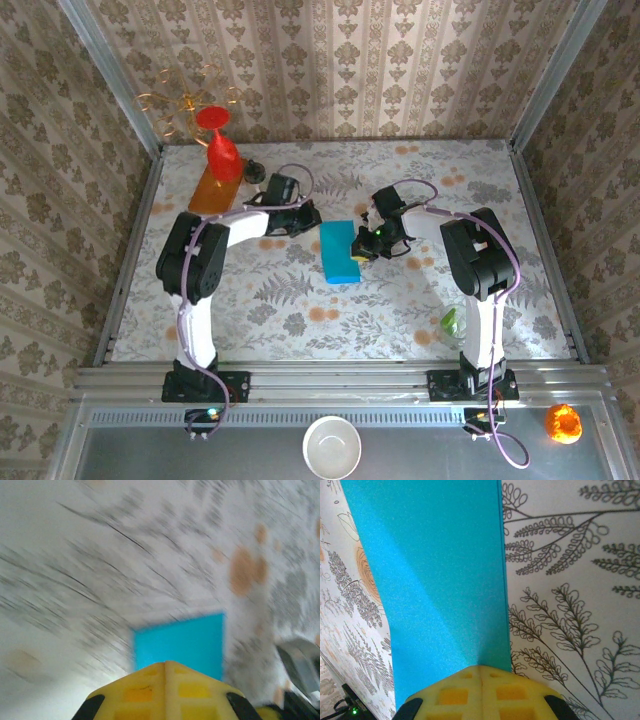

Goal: Fold a paper plane with a square sheet of paper (pick it up from the middle)
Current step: First fold the square sheet of paper in half at the center of the table.

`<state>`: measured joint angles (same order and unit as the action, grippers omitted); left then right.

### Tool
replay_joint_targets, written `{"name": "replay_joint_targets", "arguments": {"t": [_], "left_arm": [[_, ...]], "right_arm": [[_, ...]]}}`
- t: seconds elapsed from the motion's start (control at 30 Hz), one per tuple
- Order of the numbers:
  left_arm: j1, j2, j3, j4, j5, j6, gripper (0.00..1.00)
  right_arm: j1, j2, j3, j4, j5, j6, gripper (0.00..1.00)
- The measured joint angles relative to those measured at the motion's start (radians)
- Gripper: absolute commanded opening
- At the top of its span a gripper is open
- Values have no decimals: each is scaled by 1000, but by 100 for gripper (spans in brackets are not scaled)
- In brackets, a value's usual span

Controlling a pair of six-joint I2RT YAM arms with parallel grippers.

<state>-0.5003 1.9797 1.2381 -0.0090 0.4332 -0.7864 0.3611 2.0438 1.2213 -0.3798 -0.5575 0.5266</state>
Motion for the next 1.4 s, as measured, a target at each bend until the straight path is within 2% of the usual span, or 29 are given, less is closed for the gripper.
{"name": "replay_joint_targets", "arguments": {"t": [0.17,0.33,0.63,0.87,1.1,1.2,1.4], "left_arm": [[-127,-88,-88,23,24,-28,0],[-166,-88,-171,-10,51,-42,0],[-158,-80,-227,1,60,-59,0],[-134,-98,-325,143,98,-85,0],[-40,-234,-478,119,114,-98,0],[-23,-272,-480,72,108,-97,0],[-101,-231,-347,67,114,-102,0]], "right_arm": [[0,0,0,0,0,0,0],[0,0,0,0,0,0,0],[0,0,0,0,0,0,0],[0,0,0,0,0,0,0],[0,0,0,0,0,1,0],[0,0,0,0,0,1,0],[0,0,0,3,-1,3,0]]}}
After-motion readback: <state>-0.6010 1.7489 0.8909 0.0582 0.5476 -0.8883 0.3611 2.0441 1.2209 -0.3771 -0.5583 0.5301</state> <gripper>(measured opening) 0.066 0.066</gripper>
